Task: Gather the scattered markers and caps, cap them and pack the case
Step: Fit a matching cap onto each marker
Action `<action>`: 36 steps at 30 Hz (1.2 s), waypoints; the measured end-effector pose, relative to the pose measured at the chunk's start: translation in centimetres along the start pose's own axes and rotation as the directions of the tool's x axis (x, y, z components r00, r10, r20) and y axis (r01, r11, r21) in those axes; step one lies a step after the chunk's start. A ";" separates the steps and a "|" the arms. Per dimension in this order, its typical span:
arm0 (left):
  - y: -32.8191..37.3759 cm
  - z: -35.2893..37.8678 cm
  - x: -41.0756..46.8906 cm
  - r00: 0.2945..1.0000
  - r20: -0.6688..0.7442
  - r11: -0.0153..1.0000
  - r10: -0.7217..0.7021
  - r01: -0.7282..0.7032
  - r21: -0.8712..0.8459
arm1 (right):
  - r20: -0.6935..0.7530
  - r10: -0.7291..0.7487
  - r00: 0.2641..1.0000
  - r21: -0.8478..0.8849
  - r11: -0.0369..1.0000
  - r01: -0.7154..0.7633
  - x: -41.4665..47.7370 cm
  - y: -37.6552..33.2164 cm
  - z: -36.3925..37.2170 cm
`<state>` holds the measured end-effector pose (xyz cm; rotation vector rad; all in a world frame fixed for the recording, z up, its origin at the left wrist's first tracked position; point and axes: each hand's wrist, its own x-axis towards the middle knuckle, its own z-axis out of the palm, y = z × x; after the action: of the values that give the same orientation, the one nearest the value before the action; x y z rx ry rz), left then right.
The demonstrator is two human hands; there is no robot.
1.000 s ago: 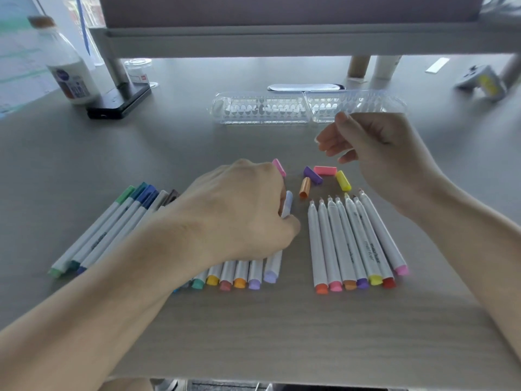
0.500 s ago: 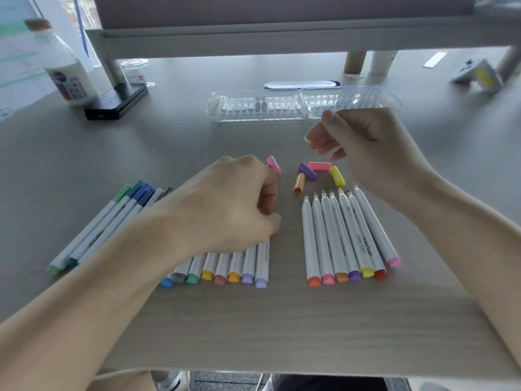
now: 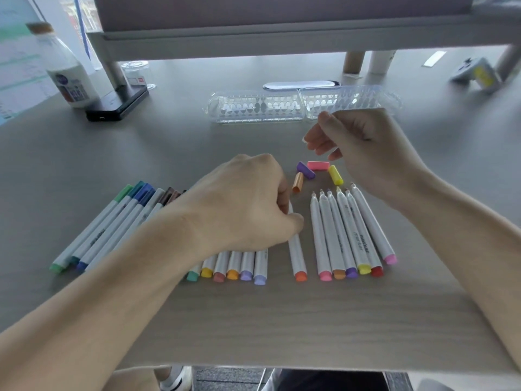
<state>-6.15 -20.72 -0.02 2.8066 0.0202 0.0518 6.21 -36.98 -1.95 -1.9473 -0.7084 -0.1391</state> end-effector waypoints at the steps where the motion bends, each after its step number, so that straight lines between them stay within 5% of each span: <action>1: 0.1 -0.1 0.1 1.000 0.004 1.000 0.002 -0.002 0.007 | 0.003 0.000 1.000 -0.003 1.000 0.000 0.0 0.0 0.1; 10: 0.3 0.4 0.8 0.996 0.042 0.997 -0.073 0.073 0.009 | 0.006 0.008 1.000 -0.022 1.000 -0.008 -0.1 0.0 -0.1; 18: -1.9 -4.5 0.7 0.985 -0.139 0.930 -0.107 0.049 -0.364 | 0.012 0.003 1.000 -0.016 1.000 -0.002 0.1 0.7 0.1; 26: -6.4 -5.4 1.1 0.995 0.004 0.789 -0.096 0.079 -0.609 | 0.048 -0.003 0.999 -0.074 0.997 0.007 -0.4 0.5 0.2; 36: -8.1 -3.7 1.7 0.981 -0.013 0.672 -0.191 0.121 -0.731 | 0.241 -0.090 0.966 -0.204 0.969 0.142 0.2 -2.3 1.9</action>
<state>-4.70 -11.82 0.92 1.9767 0.2156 0.1158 4.80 -34.51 -1.00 -2.1558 -0.9976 -0.0661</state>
